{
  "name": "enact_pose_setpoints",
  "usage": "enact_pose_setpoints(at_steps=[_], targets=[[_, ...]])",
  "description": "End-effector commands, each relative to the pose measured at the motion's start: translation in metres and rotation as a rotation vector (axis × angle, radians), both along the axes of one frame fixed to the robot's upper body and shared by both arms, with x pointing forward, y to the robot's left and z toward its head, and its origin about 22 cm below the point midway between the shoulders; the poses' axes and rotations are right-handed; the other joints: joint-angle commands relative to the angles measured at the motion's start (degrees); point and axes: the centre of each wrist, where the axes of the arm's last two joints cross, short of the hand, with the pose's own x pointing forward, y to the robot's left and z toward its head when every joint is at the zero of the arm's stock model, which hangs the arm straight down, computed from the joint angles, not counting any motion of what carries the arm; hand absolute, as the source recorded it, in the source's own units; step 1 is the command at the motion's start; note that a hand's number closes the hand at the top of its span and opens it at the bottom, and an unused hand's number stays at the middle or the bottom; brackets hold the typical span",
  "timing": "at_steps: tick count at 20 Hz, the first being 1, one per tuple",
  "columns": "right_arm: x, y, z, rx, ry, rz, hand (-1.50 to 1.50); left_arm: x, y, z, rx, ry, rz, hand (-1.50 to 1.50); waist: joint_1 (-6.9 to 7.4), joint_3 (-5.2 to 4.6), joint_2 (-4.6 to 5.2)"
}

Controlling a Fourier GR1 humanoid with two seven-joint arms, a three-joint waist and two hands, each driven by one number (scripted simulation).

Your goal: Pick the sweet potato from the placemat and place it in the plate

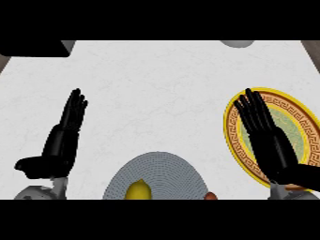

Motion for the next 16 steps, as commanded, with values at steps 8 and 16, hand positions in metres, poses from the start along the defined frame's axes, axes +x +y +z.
enact_pose_setpoints(at_steps=[8, 16], targets=[[-0.003, -0.052, 0.067, -0.594, -0.252, 0.156, 1.5, -0.023, 0.038, -0.047, 0.088, 0.38, 0.161, 0.0, -4.03, -0.57, -1.67], [-0.094, -0.002, -0.07, 0.113, -0.003, 0.094, -1.5, -0.012, 0.054, -0.038, 0.077, 0.433, 0.176, 0.0, -2.66, 1.28, 1.12]])
